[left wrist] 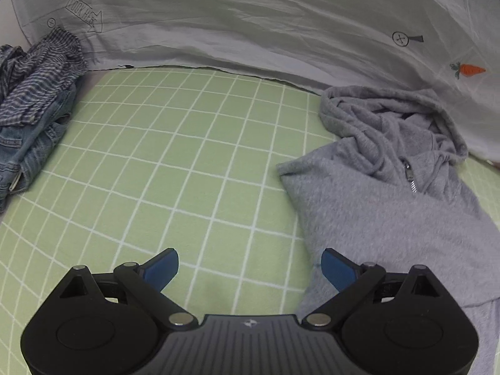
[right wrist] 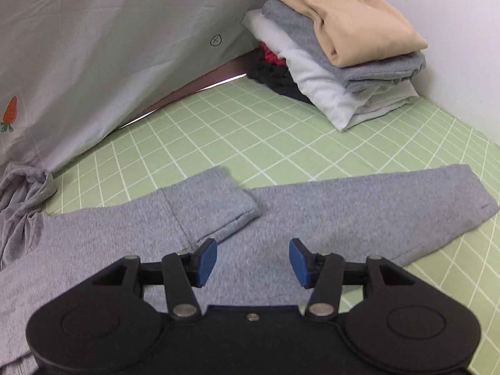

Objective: Fold clothes

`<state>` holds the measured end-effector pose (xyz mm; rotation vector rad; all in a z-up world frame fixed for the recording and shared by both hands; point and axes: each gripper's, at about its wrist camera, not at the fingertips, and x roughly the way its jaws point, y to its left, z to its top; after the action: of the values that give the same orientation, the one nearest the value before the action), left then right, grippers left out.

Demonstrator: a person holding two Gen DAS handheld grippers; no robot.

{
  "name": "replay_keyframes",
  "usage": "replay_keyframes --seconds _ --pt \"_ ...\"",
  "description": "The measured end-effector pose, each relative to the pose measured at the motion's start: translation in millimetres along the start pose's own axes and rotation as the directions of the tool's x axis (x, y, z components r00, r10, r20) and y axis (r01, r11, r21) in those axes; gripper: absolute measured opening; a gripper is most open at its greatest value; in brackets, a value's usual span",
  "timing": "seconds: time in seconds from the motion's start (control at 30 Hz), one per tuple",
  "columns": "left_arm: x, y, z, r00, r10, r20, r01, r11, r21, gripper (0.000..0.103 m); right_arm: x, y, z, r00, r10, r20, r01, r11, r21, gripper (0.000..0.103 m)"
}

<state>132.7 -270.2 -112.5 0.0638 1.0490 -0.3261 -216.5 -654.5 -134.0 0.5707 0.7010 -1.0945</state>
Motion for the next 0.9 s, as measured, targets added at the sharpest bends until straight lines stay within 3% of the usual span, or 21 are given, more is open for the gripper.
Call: replay_keyframes --seconds 0.13,0.33,0.43,0.47,0.63,0.73,0.83,0.9 --pt "21.9 -3.5 22.4 0.996 -0.089 -0.007 0.089 0.993 -0.076 0.091 12.9 6.8 -0.4 1.0 0.006 -0.024 -0.006 1.0 0.031 0.06" --pt "47.5 -14.8 37.6 0.995 -0.102 -0.017 0.101 0.994 -0.048 0.065 31.9 10.1 8.3 0.998 0.039 -0.047 -0.035 0.994 0.099 0.07" --pt "56.5 -15.0 40.8 0.992 -0.123 -0.019 0.122 0.991 -0.054 0.037 39.0 11.8 11.9 0.998 0.037 -0.043 -0.033 0.994 0.107 0.072" --pt "57.9 -15.1 41.7 0.992 -0.126 -0.01 0.125 0.991 -0.054 0.011 41.3 12.5 13.0 0.998 0.036 -0.042 -0.031 0.994 0.108 0.072" --pt "63.3 -17.3 52.0 0.995 -0.091 0.031 0.091 0.996 -0.003 0.008 51.1 14.4 20.1 0.999 0.029 -0.036 -0.025 0.994 0.107 0.073" --pt "66.3 -14.4 56.0 0.995 -0.094 0.027 0.094 0.995 -0.021 0.008 56.9 15.5 24.4 0.999 0.025 -0.032 -0.021 0.994 0.106 0.072" --pt "62.8 -16.9 55.8 0.997 -0.075 0.025 0.075 0.997 -0.005 0.014 57.2 19.3 26.8 0.999 0.024 -0.031 -0.022 0.997 0.067 0.053" --pt "55.6 -17.3 53.9 0.998 -0.044 0.037 0.044 0.999 0.011 0.025 53.7 22.0 27.6 0.999 0.024 -0.021 -0.023 0.999 0.023 0.027"
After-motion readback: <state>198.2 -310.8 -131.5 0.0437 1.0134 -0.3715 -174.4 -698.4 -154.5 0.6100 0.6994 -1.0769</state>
